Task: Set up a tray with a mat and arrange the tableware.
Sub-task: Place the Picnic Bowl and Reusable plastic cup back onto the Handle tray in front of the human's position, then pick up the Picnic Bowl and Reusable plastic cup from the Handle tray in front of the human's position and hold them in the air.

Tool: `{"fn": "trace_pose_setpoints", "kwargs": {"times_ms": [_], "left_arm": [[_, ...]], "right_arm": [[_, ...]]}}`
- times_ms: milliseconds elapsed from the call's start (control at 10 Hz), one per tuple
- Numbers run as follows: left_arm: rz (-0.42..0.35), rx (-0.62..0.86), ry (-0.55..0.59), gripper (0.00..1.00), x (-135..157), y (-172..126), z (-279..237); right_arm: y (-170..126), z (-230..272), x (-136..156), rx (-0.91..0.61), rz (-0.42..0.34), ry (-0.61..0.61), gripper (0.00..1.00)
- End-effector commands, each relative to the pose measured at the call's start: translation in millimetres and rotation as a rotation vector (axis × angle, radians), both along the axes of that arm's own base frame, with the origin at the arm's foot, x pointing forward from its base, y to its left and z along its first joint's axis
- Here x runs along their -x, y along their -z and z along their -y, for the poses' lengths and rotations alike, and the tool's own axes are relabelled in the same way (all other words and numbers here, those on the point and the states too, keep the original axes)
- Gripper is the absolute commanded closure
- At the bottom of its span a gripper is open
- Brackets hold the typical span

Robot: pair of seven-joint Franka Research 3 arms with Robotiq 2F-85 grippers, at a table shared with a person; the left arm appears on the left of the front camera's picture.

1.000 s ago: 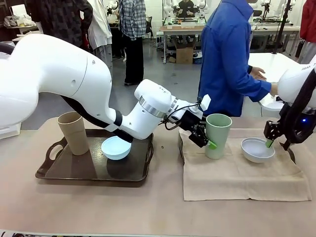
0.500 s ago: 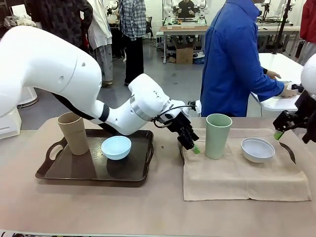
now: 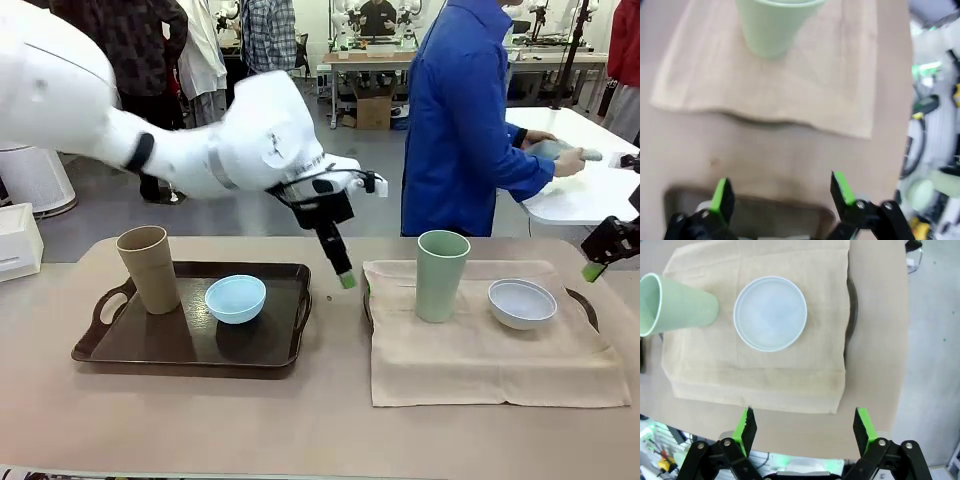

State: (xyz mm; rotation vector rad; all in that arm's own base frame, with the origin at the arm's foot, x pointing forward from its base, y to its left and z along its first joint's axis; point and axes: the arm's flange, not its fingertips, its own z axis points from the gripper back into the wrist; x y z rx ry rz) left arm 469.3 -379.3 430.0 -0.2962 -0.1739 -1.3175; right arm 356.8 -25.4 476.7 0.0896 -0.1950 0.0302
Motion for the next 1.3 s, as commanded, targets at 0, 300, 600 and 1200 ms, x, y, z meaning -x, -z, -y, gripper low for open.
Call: {"fn": "trace_pose_setpoints", "kwargs": {"times_ms": [0,300,600,1200], "left_arm": [[-0.042,-0.161,-0.097,0.00,24,-31,-22],[-0.017,-0.352,-0.429,0.00,38,-69,-71],[-0.001,-0.209,-0.429,0.00,50,-90,-97],[0.002,-0.326,-0.476,0.00,35,-85,-93]], "right_arm": [[-13,-1,14,0.048,-0.003,0.021,0.00],[-29,-3,29,0.073,-0.003,0.056,0.00],[-30,-1,27,0.042,0.013,0.030,0.00],[-30,-1,27,0.042,0.013,0.030,0.00]]}}
